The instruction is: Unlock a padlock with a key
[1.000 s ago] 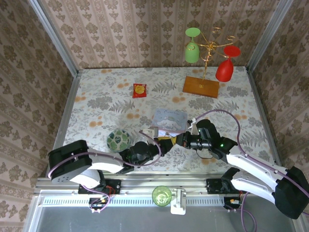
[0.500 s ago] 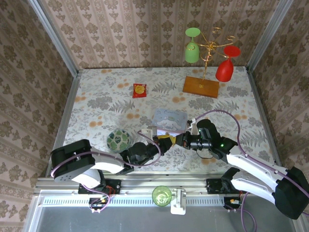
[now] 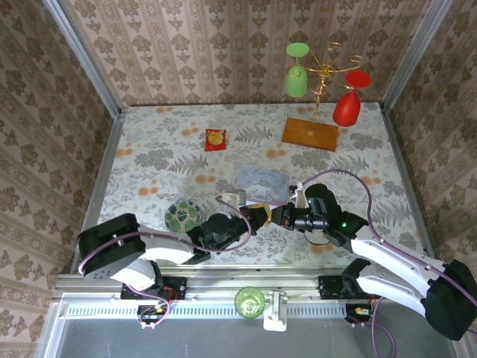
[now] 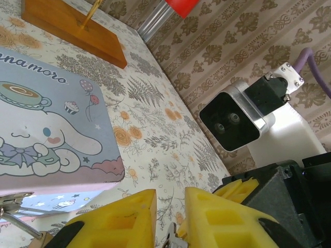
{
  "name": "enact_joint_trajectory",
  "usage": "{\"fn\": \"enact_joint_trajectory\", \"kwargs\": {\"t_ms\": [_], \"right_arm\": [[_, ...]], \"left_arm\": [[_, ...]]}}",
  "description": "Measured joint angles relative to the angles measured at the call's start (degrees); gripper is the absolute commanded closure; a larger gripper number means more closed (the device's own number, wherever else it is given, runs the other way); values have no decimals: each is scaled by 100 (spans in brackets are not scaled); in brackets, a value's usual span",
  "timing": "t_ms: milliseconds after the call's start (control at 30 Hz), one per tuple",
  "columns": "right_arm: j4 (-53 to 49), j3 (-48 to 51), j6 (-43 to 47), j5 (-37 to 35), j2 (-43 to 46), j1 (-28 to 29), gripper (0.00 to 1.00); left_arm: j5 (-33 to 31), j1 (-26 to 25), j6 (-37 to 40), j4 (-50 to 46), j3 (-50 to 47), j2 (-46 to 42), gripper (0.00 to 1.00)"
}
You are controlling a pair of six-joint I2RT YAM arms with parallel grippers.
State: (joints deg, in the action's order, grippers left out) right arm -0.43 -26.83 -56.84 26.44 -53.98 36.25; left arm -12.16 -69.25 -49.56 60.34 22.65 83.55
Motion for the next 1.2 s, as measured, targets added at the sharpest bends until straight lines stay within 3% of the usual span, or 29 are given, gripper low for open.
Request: {"fn": "enact_joint_trajectory", "kwargs": {"t_ms": [67, 233, 467, 600, 633, 700, 800, 1033, 1200], "right_arm": [[33, 28, -2, 4, 0, 0, 100], [35, 79, -17, 2, 0, -11, 100], [52, 118, -20, 15, 0, -11, 100], [105, 122, -17, 20, 2, -24, 100], [136, 133, -13, 22, 4, -28, 92], [203, 170, 11, 83, 7, -59, 60], [256, 334, 205, 216, 149, -205, 43], [562, 448, 1056, 920, 938, -850, 41], [1156, 481, 1499, 1438, 844, -890, 44]], "left_arm": [[31, 26, -24, -9, 0, 31, 73], [131, 79, -142, 210, 0, 262, 77], [258, 87, -238, 269, 7, 313, 98], [315, 149, -271, 289, 4, 319, 100], [323, 160, -273, 293, 4, 319, 100], [345, 184, -291, 297, -2, 319, 100], [341, 238, -313, 291, -26, 229, 100], [516, 267, -313, 28, -31, -295, 100], [734, 284, -352, -11, -31, -452, 100]]}}
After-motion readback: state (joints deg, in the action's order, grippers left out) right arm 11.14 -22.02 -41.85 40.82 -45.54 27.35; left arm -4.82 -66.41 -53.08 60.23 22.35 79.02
